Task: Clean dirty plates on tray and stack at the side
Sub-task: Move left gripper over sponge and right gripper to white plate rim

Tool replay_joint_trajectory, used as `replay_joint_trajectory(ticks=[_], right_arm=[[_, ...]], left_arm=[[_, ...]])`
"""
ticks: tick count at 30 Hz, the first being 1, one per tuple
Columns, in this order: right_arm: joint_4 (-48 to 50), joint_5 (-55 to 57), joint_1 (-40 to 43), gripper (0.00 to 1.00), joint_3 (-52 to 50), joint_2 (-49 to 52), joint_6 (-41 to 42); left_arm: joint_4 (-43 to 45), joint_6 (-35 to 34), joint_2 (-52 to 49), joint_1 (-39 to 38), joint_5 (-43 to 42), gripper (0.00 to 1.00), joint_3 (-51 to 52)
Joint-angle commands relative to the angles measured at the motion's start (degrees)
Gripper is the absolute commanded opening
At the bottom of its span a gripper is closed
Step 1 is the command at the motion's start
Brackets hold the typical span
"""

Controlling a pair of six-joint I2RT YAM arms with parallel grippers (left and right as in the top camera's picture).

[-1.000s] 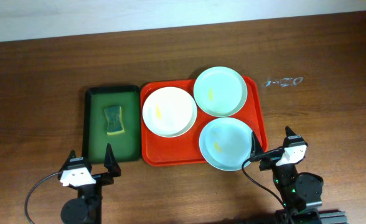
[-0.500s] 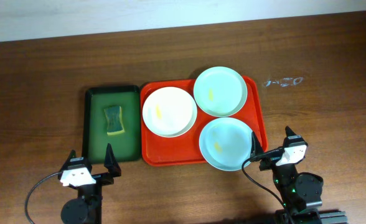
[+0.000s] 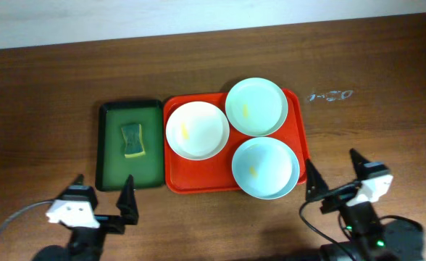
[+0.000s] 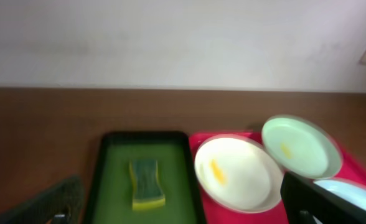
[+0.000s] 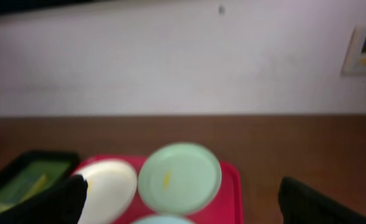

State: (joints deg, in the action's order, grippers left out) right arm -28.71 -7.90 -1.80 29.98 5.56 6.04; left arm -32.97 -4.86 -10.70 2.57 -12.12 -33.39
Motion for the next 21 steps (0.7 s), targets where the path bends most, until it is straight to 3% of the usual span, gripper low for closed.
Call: replay_joint_trajectory(ticks=[1, 3, 6, 10, 14, 16, 18, 21], right_arm=[[-9.5, -2.6, 0.3, 0.98, 16.0, 13.2, 0.4], [-14.6, -2.7, 0.3, 0.98, 22.8, 20.4, 0.4], [-27.1, -6.8, 0.3, 0.98, 38.5, 38.7, 0.4], [-33.8, -22.5, 0.3, 0.98, 47.8, 56.2, 0.4], [-35.9, -35.6, 0.3, 0.99, 47.8, 68.1, 0.4], [-36.6, -38.2, 0.2, 0.71, 47.8, 74.0, 0.4], [-37.3, -37.7, 0.3, 0.66, 47.8, 77.4, 0.4], [-37.8, -32.9, 0.2, 0.67, 47.8, 80.4, 0.4]], left_arm=[[-9.3, 5.1, -15.1, -0.3, -4.7, 0.99, -22.1], [-15.8, 6.8, -22.4, -0.3, -4.7, 0.99, -31.6], [-31.1, 9.7, -39.7, -0.3, -4.0, 0.99, -51.5], [-49.0, 9.7, -58.8, -0.3, -4.8, 0.99, -68.1], [-51.8, 8.8, -69.3, -0.3, -6.6, 0.99, -69.5], [-53.1, 8.8, -73.9, -0.3, -7.1, 0.99, -69.5], [-53.7, 8.8, -77.6, -0.3, -7.3, 0.99, -69.5], [-55.1, 8.8, -82.0, -0.3, -7.6, 1.00, -69.4]])
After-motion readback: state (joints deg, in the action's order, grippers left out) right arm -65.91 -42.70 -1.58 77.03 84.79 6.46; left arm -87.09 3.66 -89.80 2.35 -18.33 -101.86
